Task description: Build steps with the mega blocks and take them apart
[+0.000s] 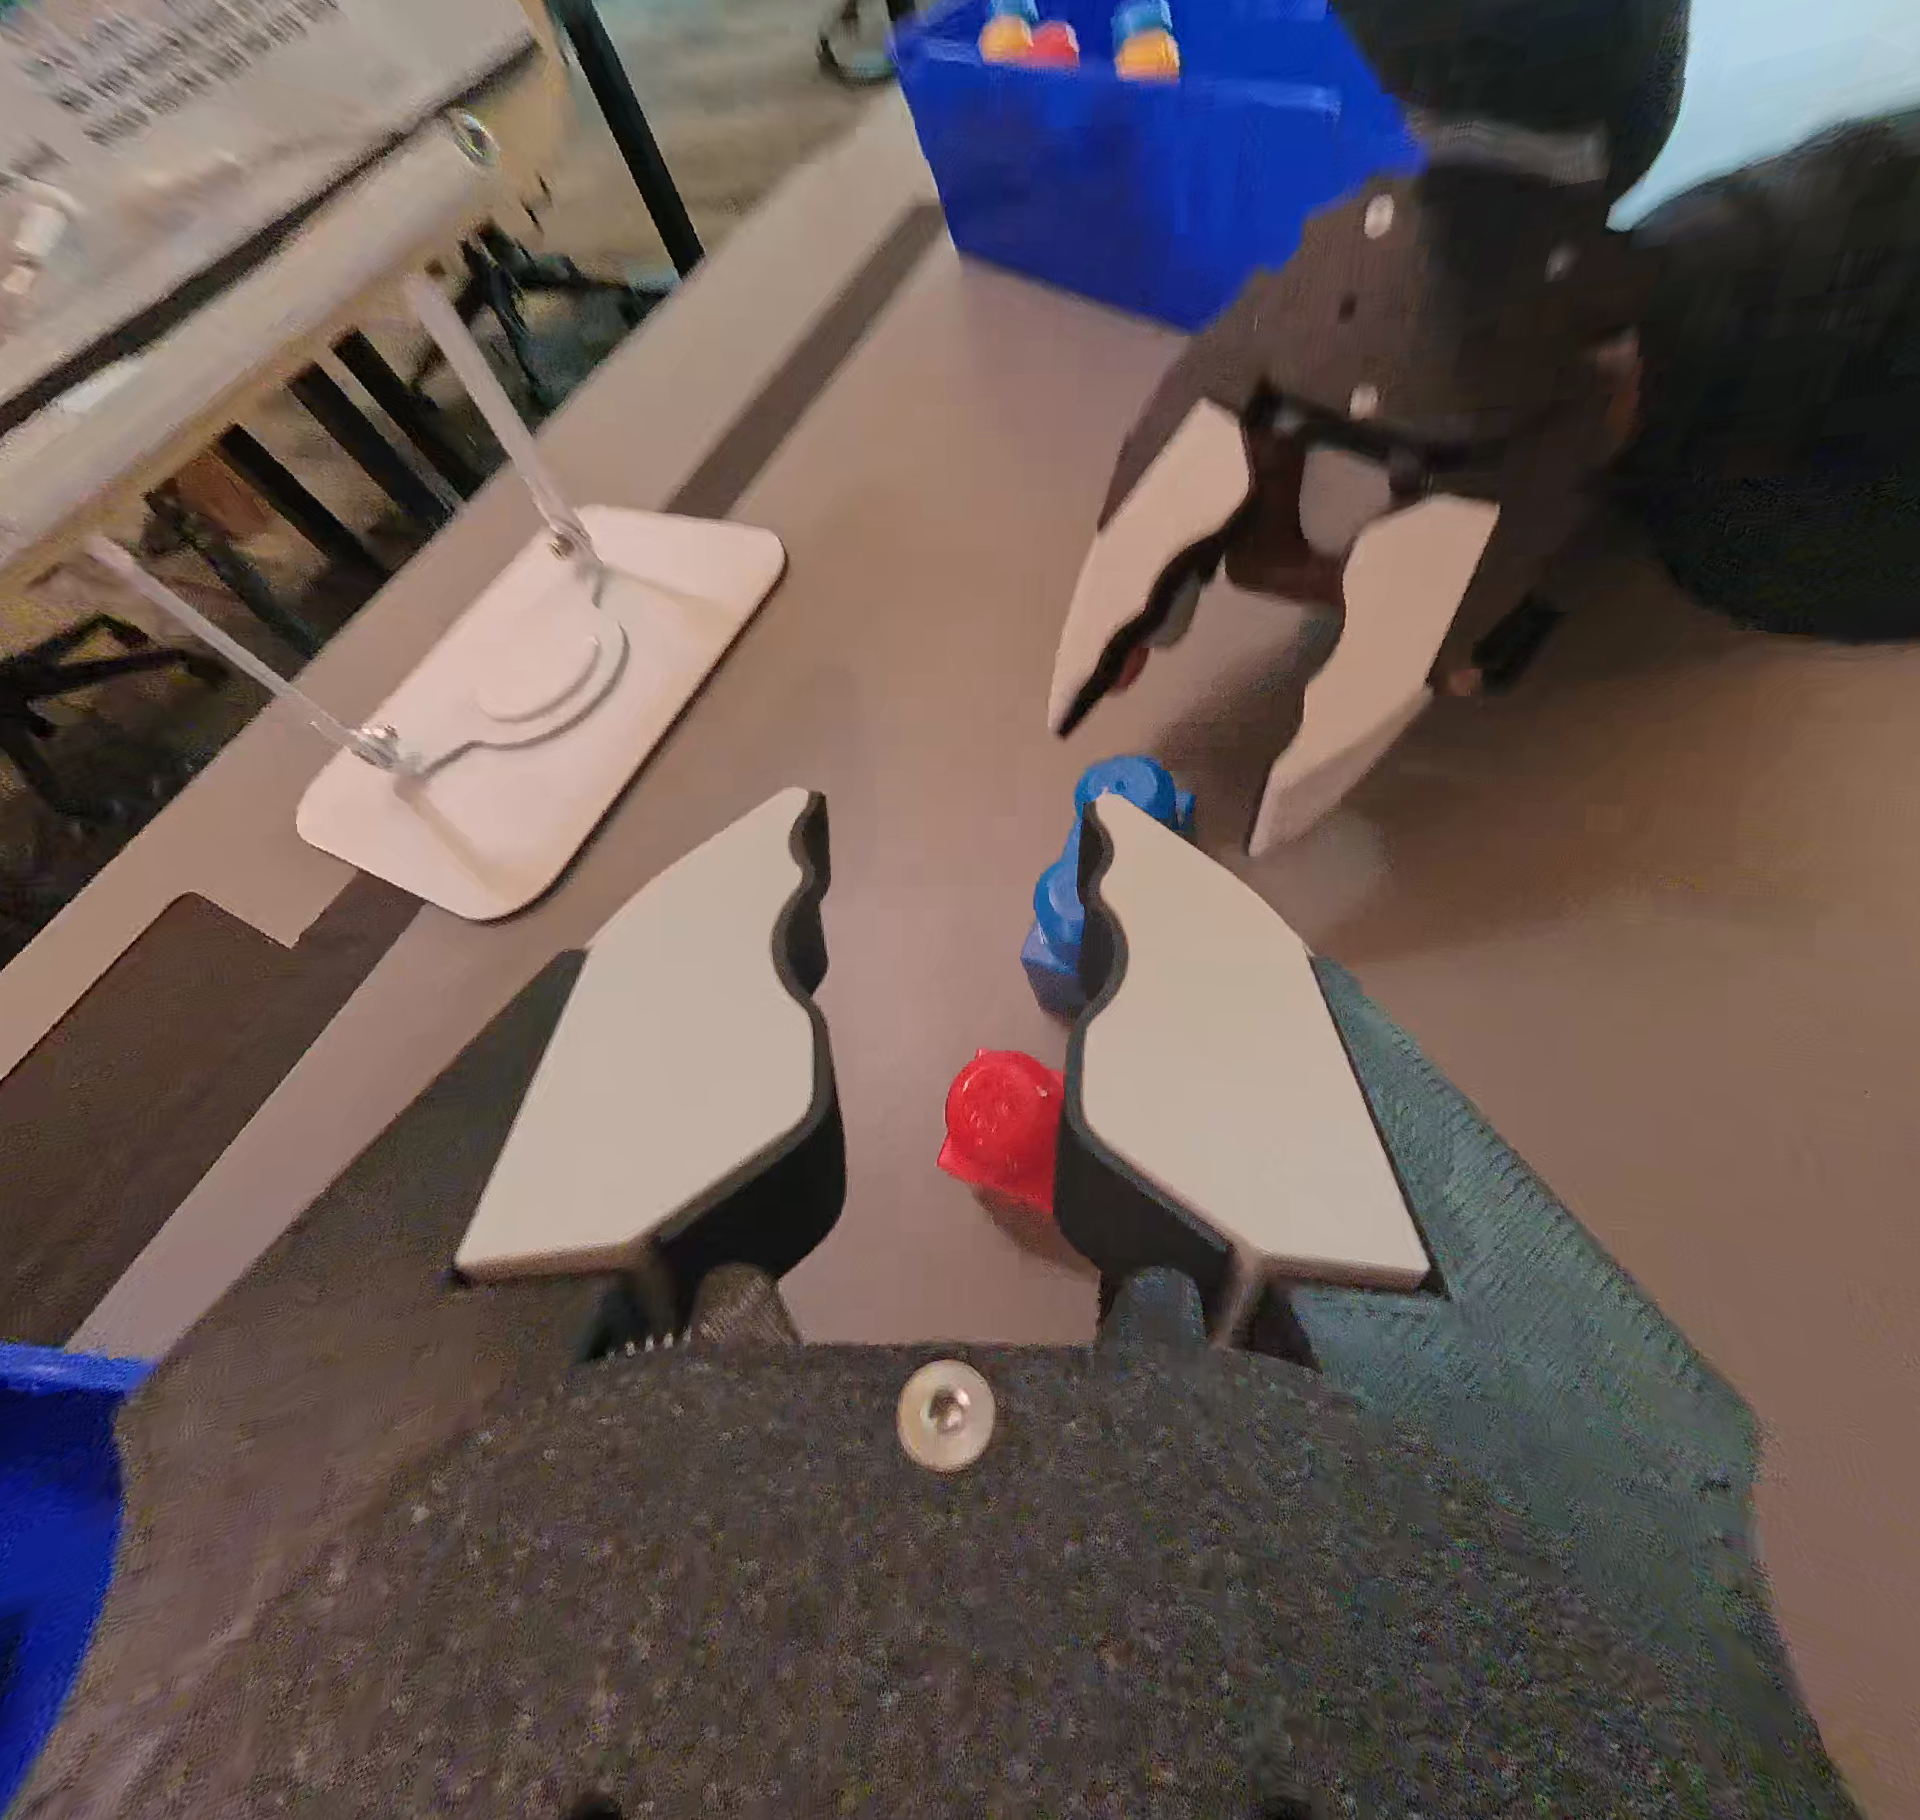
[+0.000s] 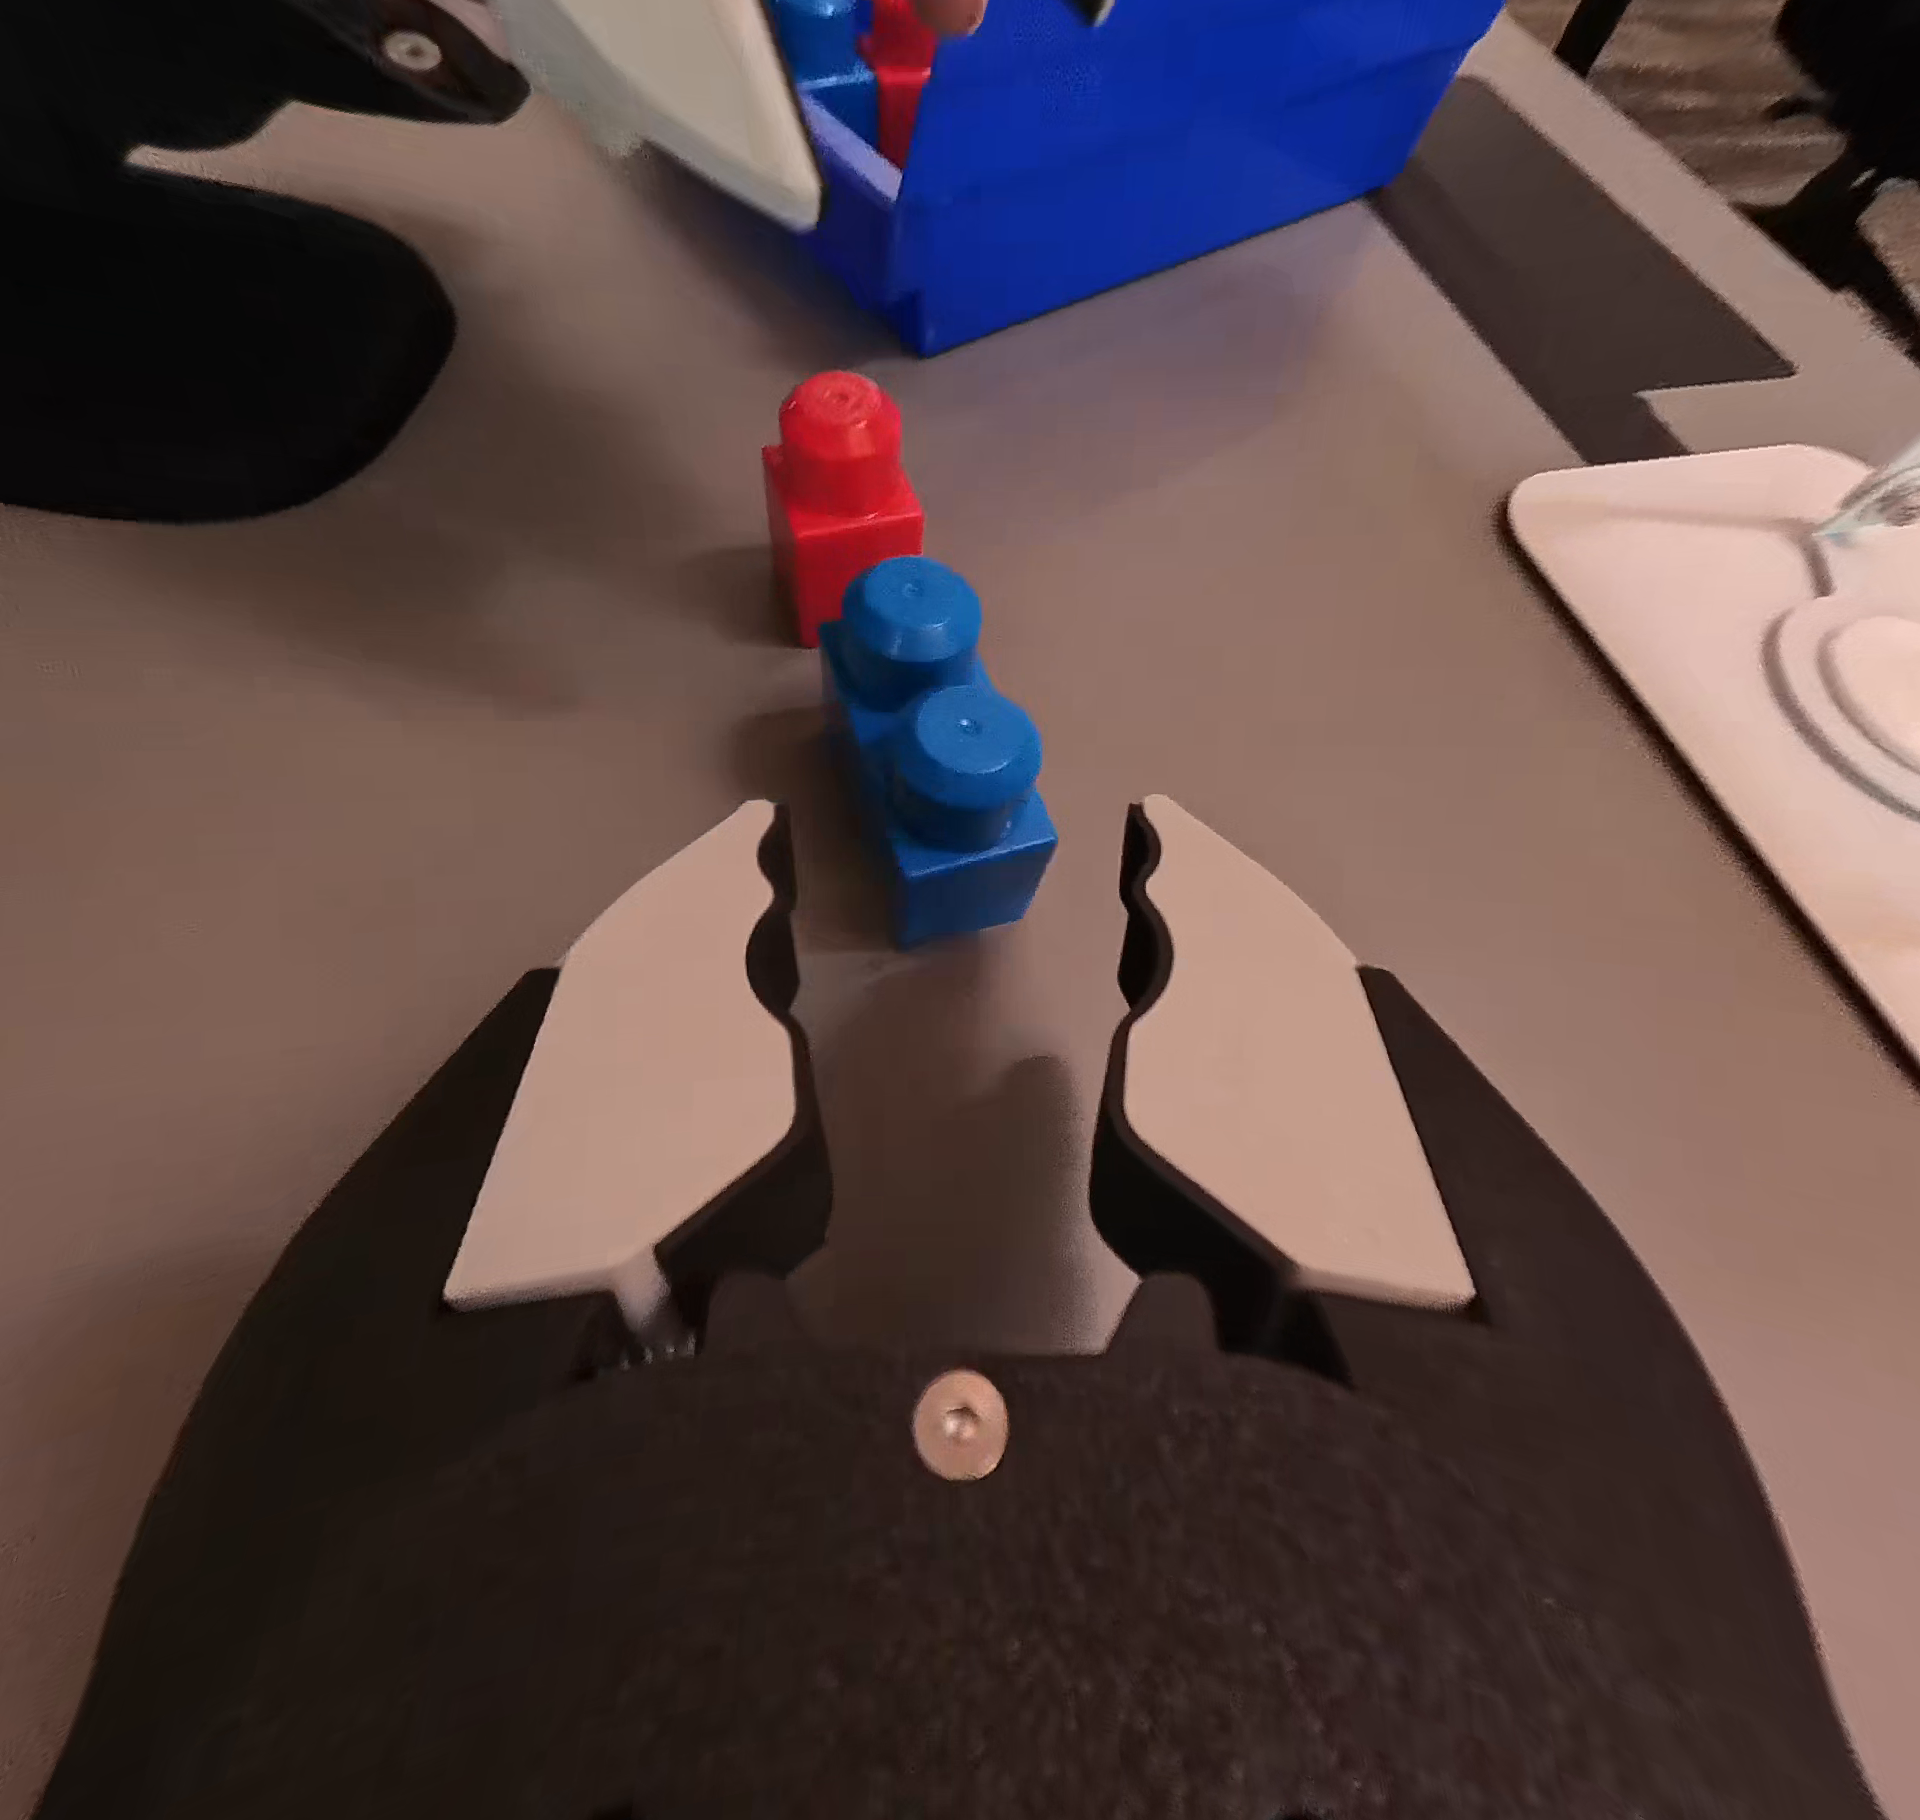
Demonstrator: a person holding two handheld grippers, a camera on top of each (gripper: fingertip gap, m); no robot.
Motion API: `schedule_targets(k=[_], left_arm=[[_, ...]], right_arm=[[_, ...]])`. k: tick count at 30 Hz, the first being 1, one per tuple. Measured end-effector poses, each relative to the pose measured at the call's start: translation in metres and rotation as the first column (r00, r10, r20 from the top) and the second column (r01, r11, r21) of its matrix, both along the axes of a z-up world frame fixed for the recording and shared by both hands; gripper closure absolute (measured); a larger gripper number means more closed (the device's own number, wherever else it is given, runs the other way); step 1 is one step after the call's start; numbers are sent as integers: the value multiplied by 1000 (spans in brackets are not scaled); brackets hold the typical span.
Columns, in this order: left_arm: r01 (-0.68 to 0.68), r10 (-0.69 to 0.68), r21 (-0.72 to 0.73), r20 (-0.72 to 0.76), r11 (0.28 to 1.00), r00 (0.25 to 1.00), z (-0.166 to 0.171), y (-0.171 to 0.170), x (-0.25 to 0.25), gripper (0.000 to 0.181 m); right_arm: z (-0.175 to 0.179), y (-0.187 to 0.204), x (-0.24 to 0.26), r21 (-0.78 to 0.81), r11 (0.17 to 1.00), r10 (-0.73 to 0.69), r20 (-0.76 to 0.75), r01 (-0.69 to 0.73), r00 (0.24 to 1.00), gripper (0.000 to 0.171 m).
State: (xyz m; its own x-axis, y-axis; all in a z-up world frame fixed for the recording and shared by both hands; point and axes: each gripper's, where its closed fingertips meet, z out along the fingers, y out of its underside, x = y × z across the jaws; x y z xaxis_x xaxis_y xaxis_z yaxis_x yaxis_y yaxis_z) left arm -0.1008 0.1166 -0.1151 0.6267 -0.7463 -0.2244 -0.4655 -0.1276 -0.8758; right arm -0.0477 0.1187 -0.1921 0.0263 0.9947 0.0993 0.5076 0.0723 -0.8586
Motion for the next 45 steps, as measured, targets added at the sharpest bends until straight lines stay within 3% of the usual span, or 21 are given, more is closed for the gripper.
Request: schedule_targets(k=[7, 11, 18, 24, 31, 39, 45], left_arm=[[-13, -1, 52, 263, 999, 965, 14, 3, -2, 139], [22, -36, 55, 265, 998, 964, 6, -2, 5, 137], [173, -175, 20, 132, 985, 976, -16, -24, 29, 135], [261, -260, 7, 98, 965, 961, -25, -40, 50, 130], [281, -295, 94, 371, 955, 880, 13, -49, 68, 129], [253, -332, 216, 631, 943, 701, 65, -60, 64, 130], [195, -323, 263, 649, 945, 689, 73, -60, 68, 135]], right_arm=[[-19, 2, -13, 19, 1000, 6, 89, -8, 996, 110], [-30, -2, -12, 43, 998, 30, 157, -37, 987, 134], [1, -12, 9, 112, 988, 88, 156, -106, 984, 134], [56, -32, 17, 25, 985, 175, -126, -173, 976, 134], [117, -47, 19, -138, 949, 167, -539, -282, 825, 135], [127, -57, 10, -184, 925, 130, -667, -331, 734, 135], [131, -67, 0, -203, 917, 103, -711, -342, 696, 134]])
